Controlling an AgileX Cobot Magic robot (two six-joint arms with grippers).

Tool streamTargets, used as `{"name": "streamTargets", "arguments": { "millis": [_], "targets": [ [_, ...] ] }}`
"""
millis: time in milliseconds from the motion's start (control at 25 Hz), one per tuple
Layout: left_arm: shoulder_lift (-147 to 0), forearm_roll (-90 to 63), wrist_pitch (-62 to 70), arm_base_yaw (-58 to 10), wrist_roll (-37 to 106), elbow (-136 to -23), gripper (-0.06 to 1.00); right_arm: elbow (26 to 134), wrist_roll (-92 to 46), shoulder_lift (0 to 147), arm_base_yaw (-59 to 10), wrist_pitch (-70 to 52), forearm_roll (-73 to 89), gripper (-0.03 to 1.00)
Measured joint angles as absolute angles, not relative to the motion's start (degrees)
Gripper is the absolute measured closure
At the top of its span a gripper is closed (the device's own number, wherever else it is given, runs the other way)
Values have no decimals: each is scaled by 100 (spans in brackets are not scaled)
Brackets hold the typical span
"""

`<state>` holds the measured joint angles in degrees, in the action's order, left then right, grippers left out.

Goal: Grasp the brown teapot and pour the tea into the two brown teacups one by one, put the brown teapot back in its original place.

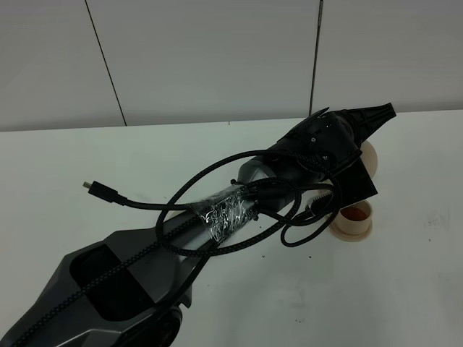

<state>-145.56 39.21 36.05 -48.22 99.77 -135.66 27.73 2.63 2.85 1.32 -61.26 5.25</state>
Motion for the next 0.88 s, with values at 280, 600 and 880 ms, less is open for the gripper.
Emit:
{"name": "streamTargets", "arguments": {
  "millis": [280,600,880],
  "targets": [
    [-14556,3921,3605,-4822,9977,-13566,78,2773,263,285,132,-6126,525,73],
    [-14556,3921,3598,-4822,9983,-13566,78,2773,263,285,132,-6126,525,73],
    [-14556,3921,3584,-4822,10000,-13566,78,2773,263,285,132,-6126,525,73]
  ]
}}
